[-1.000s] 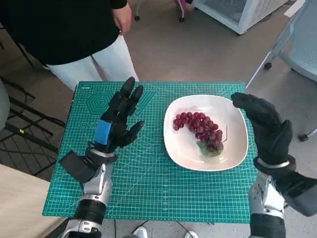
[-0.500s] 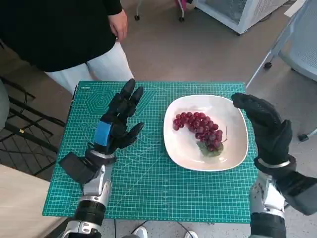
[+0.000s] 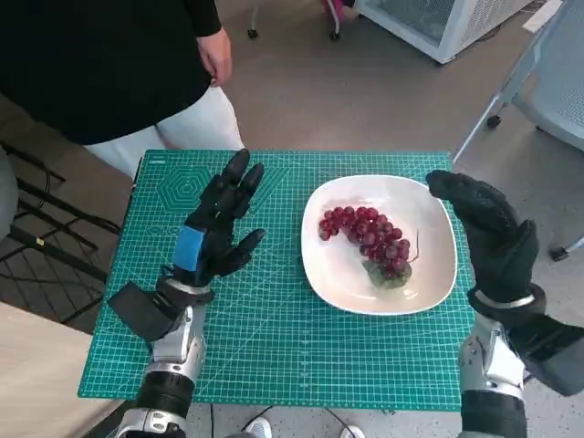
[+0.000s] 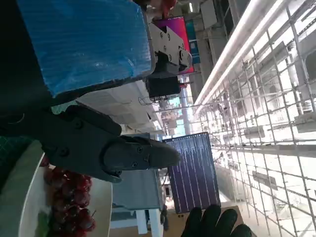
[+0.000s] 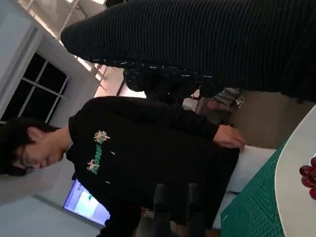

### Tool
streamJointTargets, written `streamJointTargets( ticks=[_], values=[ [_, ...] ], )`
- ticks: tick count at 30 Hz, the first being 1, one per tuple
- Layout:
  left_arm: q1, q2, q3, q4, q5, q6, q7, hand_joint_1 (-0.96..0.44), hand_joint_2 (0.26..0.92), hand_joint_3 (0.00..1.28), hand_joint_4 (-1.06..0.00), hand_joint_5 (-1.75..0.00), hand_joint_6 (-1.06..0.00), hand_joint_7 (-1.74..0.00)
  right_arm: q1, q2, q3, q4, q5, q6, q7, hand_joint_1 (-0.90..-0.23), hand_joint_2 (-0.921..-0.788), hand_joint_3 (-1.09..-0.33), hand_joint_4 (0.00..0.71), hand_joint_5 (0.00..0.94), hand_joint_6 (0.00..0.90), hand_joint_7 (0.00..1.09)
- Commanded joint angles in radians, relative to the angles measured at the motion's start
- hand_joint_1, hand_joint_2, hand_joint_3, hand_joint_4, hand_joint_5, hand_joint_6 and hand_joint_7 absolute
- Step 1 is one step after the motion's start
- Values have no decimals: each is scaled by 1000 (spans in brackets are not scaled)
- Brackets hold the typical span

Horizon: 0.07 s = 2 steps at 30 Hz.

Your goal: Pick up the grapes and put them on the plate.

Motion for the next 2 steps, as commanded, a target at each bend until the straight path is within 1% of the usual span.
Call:
streamJointTargets(
  ticks=[1,2],
  values=[
    [11,-2,-2,-14,8,0,8,-442,921,246,-297,-9,-323,-19,4,2,1,11,0,0,2,-579,-921,-658,177,3,-1,355],
    [11,-2,-2,-14,9,0,10,-443,921,246,-299,-10,-323,-19,4,2,1,11,-1,0,1,-578,-921,-658,177,3,-1,355]
  ],
)
